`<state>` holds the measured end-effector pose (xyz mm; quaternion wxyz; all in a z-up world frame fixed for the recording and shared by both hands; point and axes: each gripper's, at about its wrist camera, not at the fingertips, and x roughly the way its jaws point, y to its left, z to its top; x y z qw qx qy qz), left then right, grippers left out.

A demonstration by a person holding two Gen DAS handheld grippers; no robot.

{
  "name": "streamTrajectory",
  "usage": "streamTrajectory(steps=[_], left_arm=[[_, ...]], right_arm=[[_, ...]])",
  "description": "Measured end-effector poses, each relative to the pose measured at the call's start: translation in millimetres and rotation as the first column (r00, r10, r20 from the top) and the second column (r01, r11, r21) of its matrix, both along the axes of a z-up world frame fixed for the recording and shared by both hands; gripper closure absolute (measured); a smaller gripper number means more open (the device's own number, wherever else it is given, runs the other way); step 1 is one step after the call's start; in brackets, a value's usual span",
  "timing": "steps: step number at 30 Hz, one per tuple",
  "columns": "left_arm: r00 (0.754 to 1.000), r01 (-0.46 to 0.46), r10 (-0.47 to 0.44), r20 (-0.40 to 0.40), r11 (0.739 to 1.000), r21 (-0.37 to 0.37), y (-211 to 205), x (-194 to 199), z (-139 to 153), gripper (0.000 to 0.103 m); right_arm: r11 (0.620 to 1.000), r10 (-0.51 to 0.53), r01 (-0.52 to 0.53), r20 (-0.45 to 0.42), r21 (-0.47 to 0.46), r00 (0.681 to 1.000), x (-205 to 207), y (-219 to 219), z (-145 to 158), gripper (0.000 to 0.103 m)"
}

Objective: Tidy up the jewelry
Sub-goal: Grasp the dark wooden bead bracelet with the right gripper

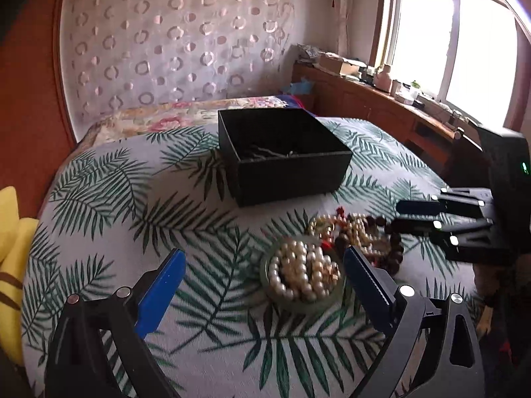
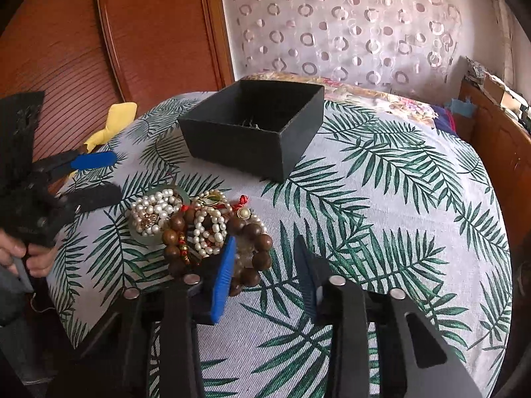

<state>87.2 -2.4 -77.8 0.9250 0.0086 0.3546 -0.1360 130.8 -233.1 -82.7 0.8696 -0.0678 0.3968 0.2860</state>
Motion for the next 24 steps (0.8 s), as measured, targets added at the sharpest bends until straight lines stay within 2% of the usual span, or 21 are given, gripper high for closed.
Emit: streamTrajectory(steps=[9, 11, 12, 16, 24], left_arm=[[0.999, 0.001, -0.001, -0.037, 1.000, 0.012, 1, -6, -7, 0.011], [0.998, 0.004, -0.003, -0.055, 1.000, 0.019, -1, -5, -10, 0.011], [0.998, 0.008, -0.007, -0.064, 1.000, 0.022, -2, -4, -12, 0.011], [0.997, 0.019, -0.016, -0.074, 0.999, 0.032, -6, -5, -16, 0.011], [0.996, 0.031, -0.028, -0.090, 0.999, 0.037, -12, -4, -18, 0.011]], right_arm=[[0.999, -0.015, 0.014, -0.047, -0.030, 0.999, 18, 5, -12, 0.077], [1.000, 0.004, -0.005, -0.057, -0.016, 0.998, 16, 6, -12, 0.088], [1.000, 0.008, -0.009, -0.057, -0.018, 0.998, 15, 7, -13, 0.088], [1.000, 0.012, -0.012, -0.012, -0.009, 1.000, 9, 8, -4, 0.088], [0.997, 0.032, -0.039, 0.110, 0.067, 0.993, -7, 11, 43, 0.088]])
